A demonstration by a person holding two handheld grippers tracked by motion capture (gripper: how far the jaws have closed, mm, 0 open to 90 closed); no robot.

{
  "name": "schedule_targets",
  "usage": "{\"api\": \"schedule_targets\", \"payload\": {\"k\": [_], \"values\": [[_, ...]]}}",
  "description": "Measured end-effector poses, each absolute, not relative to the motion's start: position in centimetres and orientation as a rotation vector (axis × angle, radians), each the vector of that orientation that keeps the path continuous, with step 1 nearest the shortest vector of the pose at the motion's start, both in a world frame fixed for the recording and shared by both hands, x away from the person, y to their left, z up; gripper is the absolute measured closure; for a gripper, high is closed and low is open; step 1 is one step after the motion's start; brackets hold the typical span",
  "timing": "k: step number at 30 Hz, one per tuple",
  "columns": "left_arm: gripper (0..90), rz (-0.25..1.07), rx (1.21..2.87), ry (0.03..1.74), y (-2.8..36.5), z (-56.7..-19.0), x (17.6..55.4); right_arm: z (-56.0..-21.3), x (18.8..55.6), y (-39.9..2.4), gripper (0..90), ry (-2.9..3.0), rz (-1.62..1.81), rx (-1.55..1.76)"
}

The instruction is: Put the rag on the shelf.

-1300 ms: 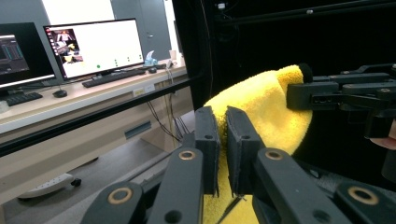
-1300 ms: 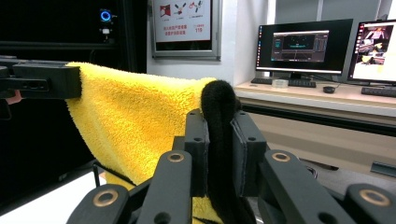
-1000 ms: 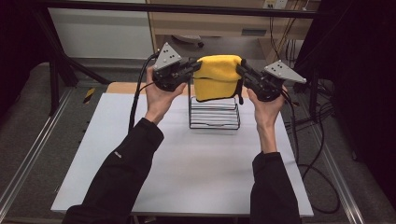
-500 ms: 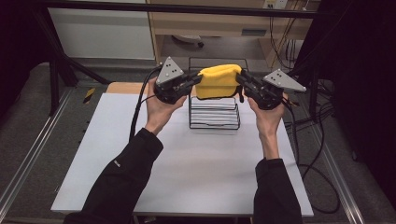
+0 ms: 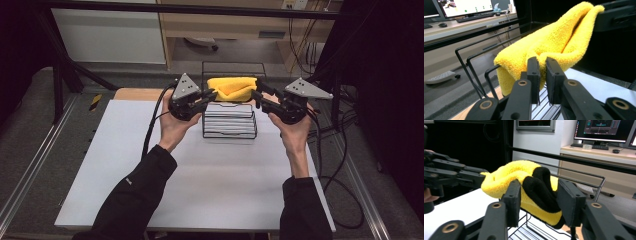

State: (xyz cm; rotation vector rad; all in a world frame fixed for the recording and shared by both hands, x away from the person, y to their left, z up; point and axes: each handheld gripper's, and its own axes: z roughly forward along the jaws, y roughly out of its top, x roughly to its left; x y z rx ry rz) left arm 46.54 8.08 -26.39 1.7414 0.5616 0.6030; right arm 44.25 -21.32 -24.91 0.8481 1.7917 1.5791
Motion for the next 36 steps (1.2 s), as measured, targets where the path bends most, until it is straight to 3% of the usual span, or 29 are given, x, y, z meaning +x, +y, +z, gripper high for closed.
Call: {"api": "schedule_targets", "payload": {"k": [6, 12, 15, 24, 36], "values": [[82.0, 0.609, 1.759, 0.557, 8.0, -26.7, 46.6, -23.9, 43.7, -21.0, 55.6, 1.784, 1.626, 0.813], [77.9, 0.581, 1.791, 0.55, 7.8, -27.4, 46.5, -24.1, 44.1, -20.2, 81.9, 1.881, 1.591, 0.854], [75.6, 0.561, 1.816, 0.55, 8.0, -27.8, 46.4, -25.1, 44.5, -20.2, 88.5, 1.941, 1.536, 0.902], [74.5, 0.504, 1.866, 0.604, 8.0, -29.7, 47.3, -28.9, 46.0, -20.5, 87.8, 1.985, 1.462, 1.017], [88.8, 0.469, 1.872, 0.701, 8.1, -30.6, 48.6, -30.1, 46.4, -20.5, 80.0, 1.98, 1.487, 1.013]]}}
